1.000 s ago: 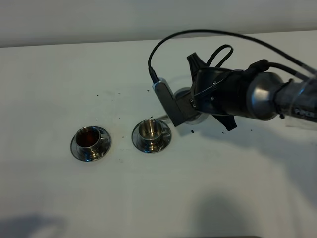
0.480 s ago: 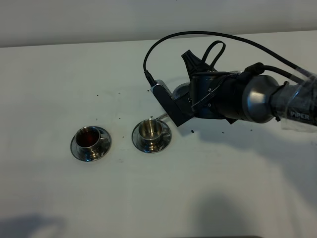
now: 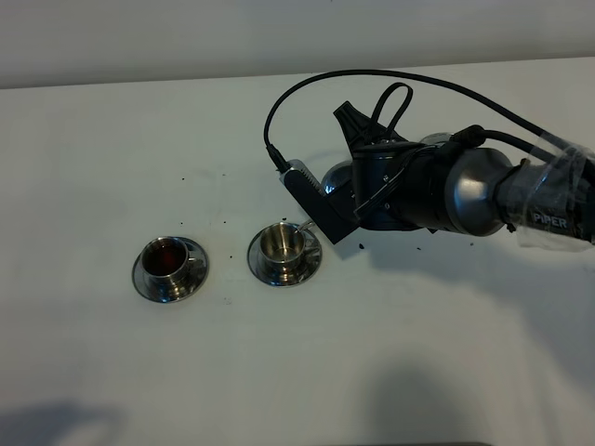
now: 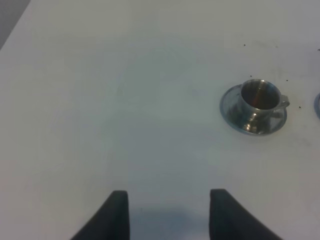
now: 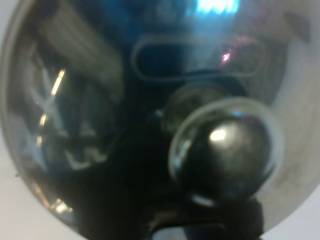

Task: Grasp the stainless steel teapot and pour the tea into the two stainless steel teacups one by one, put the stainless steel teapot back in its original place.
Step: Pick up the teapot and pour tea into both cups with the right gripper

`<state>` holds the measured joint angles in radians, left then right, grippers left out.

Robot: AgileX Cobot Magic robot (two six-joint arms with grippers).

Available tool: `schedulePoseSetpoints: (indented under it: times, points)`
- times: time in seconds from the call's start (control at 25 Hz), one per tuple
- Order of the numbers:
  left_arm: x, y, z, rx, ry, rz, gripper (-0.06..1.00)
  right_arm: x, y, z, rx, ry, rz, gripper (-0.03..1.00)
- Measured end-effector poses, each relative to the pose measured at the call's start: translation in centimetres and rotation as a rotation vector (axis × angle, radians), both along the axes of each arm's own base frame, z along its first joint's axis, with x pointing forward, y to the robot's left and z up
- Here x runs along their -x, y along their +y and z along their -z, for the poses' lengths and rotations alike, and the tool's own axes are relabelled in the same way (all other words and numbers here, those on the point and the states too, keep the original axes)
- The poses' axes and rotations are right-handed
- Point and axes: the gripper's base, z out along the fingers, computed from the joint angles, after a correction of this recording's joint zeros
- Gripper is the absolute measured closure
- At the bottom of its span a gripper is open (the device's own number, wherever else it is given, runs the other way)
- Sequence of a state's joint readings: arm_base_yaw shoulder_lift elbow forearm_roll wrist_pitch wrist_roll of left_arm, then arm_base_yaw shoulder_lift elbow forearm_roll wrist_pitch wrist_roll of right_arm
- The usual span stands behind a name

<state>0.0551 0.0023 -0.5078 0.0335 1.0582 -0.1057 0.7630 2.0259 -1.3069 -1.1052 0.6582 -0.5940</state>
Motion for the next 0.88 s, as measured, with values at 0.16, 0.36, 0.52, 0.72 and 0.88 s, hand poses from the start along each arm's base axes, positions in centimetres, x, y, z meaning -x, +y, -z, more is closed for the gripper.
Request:
schedulePoseSetpoints:
  times: [0.16,0.36,0.52,0.72,0.88]
  points:
    - [0.0,0.0,0.0,-0.001,0.0,0.001,0.54,0.3,0.5,-0.2,0.032,-0.025,-0.04,0.79]
    - [0.0,0.0,0.0,-0.002,0.001,0.001,0.54,0.5,0.9,-0.3,0.049,-0.042,-0.07,0.79]
    - [0.0,0.0,0.0,-0.002,0.0,0.001,0.54,0.5,1.1,-0.5,0.073,-0.061,-0.086,0.79]
    - [0.0,0.0,0.0,-0.002,0.0,0.001,0.54,0.6,1.5,-0.7,0.103,-0.091,-0.126,0.79]
    - [0.0,0.0,0.0,-0.002,0.0,0.001,0.54,0.6,1.6,-0.8,0.122,-0.111,-0.148,0.79]
